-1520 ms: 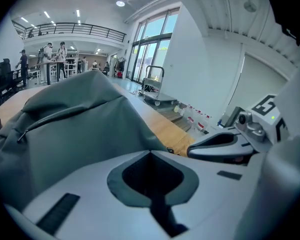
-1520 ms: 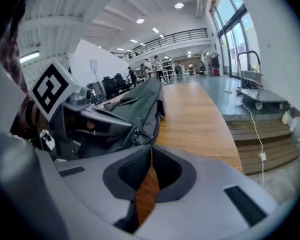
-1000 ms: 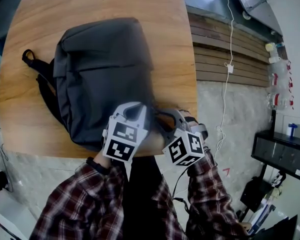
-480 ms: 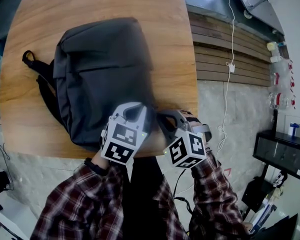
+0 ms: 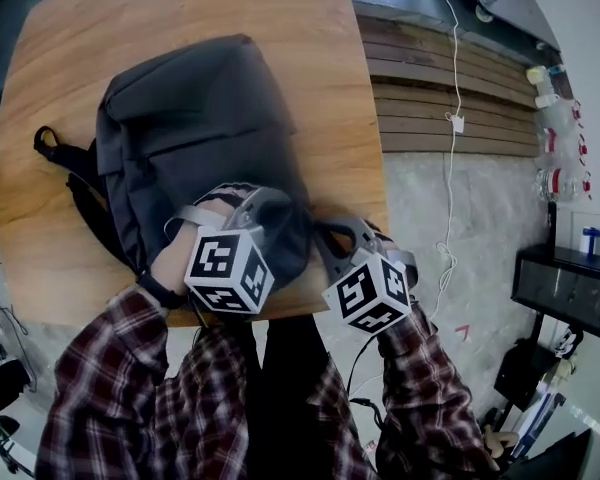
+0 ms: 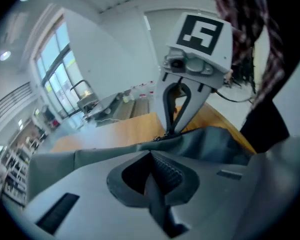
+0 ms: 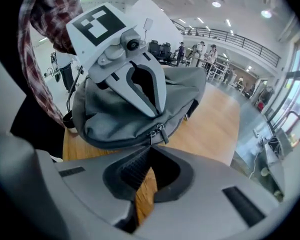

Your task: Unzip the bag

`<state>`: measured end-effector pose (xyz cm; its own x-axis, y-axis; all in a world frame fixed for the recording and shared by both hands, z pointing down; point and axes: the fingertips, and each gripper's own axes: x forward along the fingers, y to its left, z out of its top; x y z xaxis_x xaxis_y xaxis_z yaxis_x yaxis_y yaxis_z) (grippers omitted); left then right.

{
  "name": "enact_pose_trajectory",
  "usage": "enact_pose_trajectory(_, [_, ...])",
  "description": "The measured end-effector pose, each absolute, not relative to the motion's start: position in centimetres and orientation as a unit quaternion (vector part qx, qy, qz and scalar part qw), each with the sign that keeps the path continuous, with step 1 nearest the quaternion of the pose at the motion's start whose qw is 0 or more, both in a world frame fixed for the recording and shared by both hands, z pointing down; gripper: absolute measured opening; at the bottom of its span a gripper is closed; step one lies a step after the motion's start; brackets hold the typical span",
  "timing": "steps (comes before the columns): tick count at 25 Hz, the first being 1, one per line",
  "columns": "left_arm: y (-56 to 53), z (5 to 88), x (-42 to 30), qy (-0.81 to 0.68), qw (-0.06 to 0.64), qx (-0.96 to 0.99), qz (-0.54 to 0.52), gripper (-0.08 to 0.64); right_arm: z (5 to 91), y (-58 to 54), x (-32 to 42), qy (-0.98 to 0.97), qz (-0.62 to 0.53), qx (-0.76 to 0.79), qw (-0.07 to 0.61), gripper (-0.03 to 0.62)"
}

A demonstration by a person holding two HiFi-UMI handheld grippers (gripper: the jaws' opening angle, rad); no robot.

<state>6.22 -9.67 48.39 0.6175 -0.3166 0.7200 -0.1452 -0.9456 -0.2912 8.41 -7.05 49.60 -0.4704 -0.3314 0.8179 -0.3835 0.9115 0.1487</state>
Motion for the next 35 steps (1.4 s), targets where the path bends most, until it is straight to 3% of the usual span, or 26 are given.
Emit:
enact_pose_trajectory(3, [-9.5,49.4,7.2,0.041,0.129,-0.903,-0.408,0.009,50.2,-6.6,9.4,-0.851,0.049,0.222,0.473,0.011])
enact_pose_trajectory(13, [-10.6,51.3,9.3,0.000,0.059,-0.912,-0.405,0.009,50.6,-2.3,11.8,-0.831,0.135,0.277,0.464,0.011])
enact_pose_trajectory(20, [-14.4,51.9,10.2,0.039,-0.002,-0.904,-0.426,0.009,49.5,-0.8,10.2,-0.816,0.174,0.339,0.435,0.011])
enact_pose_trajectory(25, [-15.7,51.7,9.4,0.084,0.005,-0.906,-0.415,0.009,50.3,-2.5,11.8,-0.795,0.172,0.376,0.444,0.011])
enact_pose_trajectory(35, [-18.3,51.1,1.0,0.298,-0.090,-0.873,-0.375,0.009,51.1,-10.8,11.3,-0.810,0.069,0.338,0.474,0.011])
